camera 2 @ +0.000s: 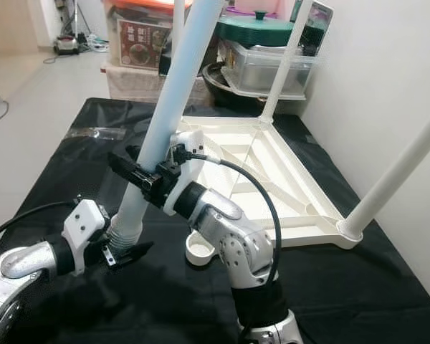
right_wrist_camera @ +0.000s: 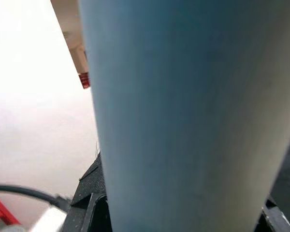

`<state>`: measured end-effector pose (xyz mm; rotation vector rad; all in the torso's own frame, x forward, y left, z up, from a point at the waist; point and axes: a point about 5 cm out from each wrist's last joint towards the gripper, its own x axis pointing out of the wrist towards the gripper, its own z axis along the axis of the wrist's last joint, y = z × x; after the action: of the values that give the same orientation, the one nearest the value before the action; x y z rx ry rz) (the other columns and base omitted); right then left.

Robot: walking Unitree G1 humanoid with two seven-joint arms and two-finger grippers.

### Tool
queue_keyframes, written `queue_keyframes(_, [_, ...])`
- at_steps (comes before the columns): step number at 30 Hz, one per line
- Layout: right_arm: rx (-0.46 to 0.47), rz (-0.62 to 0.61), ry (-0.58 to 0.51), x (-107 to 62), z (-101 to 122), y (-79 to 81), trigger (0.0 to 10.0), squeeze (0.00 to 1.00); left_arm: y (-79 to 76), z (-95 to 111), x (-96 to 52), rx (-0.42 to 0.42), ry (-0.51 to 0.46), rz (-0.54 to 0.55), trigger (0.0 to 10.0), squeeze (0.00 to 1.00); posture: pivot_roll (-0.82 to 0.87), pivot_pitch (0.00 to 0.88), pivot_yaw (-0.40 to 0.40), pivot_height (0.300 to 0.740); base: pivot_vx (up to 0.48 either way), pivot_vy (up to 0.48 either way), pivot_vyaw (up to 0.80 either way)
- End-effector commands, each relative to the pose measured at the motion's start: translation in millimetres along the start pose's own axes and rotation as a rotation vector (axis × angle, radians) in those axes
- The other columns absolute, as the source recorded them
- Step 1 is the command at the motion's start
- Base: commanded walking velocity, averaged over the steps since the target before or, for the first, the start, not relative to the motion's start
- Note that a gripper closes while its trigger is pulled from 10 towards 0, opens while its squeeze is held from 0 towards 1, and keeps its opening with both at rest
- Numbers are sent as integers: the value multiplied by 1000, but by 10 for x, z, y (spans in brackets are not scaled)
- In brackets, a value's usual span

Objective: Building children table

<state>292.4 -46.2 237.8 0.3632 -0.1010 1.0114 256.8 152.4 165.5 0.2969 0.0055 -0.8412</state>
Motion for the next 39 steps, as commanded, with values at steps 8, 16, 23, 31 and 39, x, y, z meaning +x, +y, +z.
queue_keyframes(8, [-218,-136,65,-382,159,-437,0,0,-19,174,-285,-149,-124,38,10000,1000,88,0,-140,740,0,0,0])
queue_keyframes(16, [-334,-298,111,-646,151,-624,0,0,-35,16,-381,-240,-103,234,10000,0,78,0,-147,740,0,0,0])
queue_keyframes(23, [-312,-345,121,-718,-15,-566,0,0,70,-154,-456,-302,-37,435,10000,0,85,0,-150,740,0,0,0])
queue_keyframes(31, [-260,-373,127,-757,-158,-533,0,0,27,-184,-481,-353,-18,473,10000,0,88,0,-150,740,0,60,-98])
queue_keyframes(39, [-267,-397,97,-724,-143,-547,118,0,-18,-135,-408,-350,-49,482,10000,0,90,0,-147,740,0,100,-200])
